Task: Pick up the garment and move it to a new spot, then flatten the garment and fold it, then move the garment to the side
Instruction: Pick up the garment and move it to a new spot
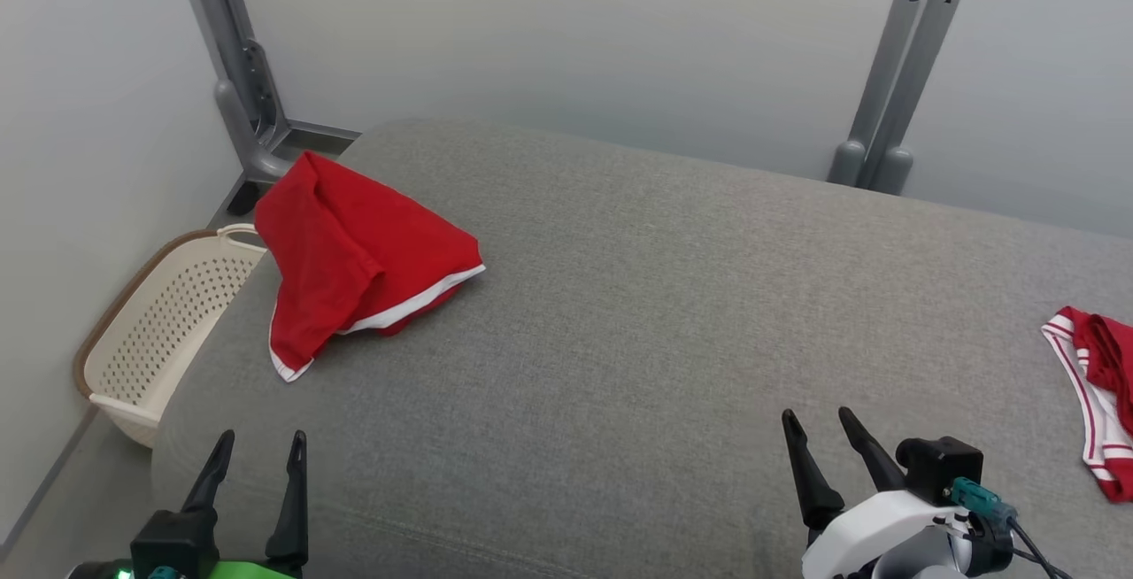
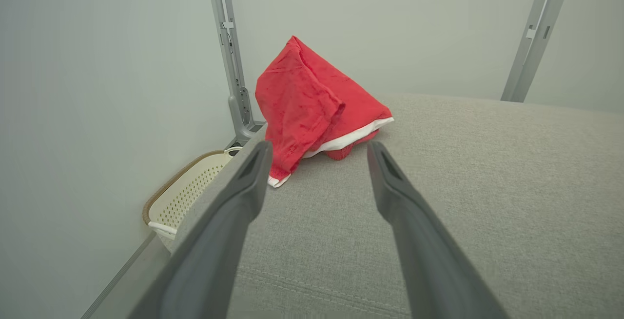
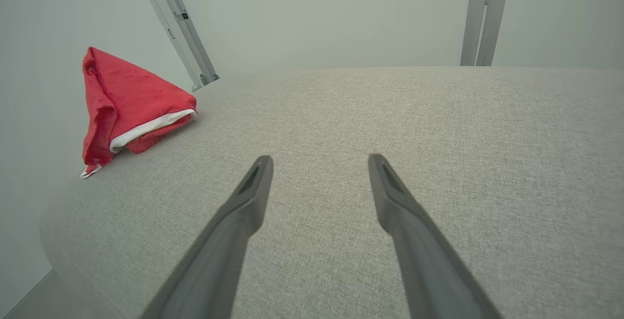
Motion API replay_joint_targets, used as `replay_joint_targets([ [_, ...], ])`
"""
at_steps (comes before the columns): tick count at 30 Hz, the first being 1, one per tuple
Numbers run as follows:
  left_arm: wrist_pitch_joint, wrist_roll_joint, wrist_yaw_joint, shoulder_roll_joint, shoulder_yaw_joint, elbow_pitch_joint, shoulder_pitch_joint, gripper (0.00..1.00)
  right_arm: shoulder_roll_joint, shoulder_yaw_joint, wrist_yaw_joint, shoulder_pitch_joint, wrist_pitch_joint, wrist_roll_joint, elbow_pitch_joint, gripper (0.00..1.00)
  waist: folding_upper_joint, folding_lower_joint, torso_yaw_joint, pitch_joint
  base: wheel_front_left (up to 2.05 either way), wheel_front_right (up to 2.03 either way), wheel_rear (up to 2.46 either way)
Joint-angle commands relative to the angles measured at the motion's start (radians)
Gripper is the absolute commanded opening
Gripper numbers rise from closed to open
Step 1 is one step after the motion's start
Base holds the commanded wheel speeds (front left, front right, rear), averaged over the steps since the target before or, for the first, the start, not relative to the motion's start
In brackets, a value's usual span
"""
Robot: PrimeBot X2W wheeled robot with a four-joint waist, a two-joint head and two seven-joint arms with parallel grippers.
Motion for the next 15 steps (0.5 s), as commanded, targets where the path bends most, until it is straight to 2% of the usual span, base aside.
replay_joint_targets([
  [1,0.000,-0.001,0.006,0.009,0.007,-0.003,0.020,1.00,-0.003,0.006,-0.001,-0.007,-0.008,0.011,0.003,1.00,0.0000,0.0000,0.029,0.000,0.00,0.00,0.00],
  [11,0.000,-0.012,0.007,0.008,-0.001,-0.011,0.016,1.00,-0.003,0.015,-0.001,-0.009,-0.012,0.007,0.008,1.00,0.0000,0.0000,0.051,0.014,0.00,0.00,0.00],
  [15,0.015,-0.022,-0.006,0.002,-0.018,0.007,-0.032,1.00,-0.003,0.016,-0.001,-0.006,-0.013,-0.007,0.003,1.00,0.0000,0.0000,0.048,0.017,0.00,0.00,0.00],
])
